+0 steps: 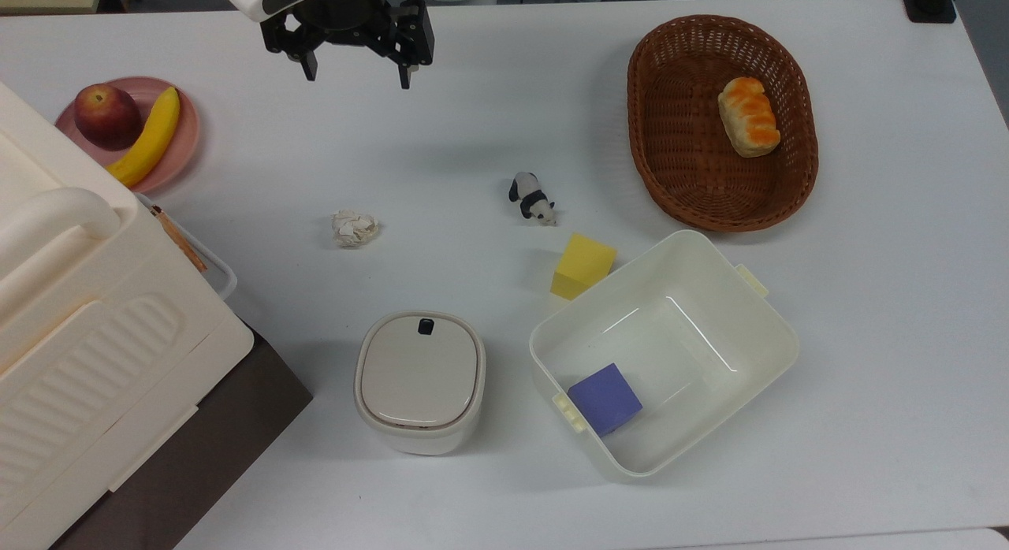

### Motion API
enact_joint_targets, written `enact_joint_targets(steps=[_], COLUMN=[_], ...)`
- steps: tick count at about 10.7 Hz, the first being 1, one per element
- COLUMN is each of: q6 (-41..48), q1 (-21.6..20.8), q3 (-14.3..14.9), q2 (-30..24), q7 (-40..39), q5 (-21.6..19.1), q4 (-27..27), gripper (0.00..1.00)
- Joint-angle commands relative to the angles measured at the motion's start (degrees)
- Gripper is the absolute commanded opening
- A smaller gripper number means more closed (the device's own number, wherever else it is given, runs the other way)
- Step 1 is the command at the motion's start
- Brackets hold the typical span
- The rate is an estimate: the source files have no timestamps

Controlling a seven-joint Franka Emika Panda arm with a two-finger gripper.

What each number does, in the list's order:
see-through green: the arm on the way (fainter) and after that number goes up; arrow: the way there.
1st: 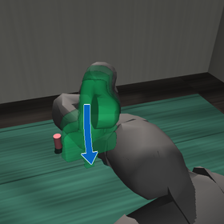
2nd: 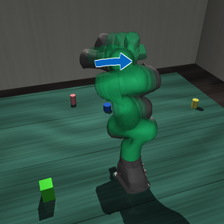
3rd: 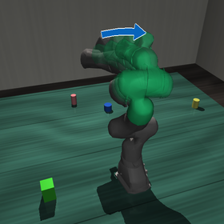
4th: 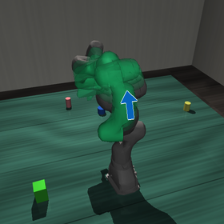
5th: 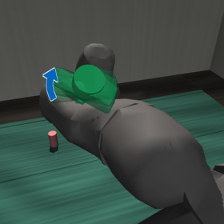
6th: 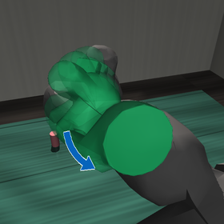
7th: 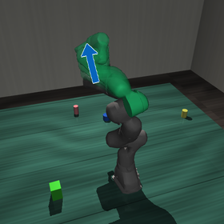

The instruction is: Open the trash can

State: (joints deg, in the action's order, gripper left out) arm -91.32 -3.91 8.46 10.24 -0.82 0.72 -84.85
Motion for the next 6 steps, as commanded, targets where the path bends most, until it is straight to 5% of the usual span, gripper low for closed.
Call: enact_joint_targets(steps=[1,6], q6=[-0.79,-1.40], q1=[-0.04,0.22], q3=[-0.38,-0.38], q2=[-0.75,-0.49], q7=[-0.59,-0.85], q5=[-0.45,-0.54], q4=[-1.28,-1.28], gripper=[1.00,1.00])
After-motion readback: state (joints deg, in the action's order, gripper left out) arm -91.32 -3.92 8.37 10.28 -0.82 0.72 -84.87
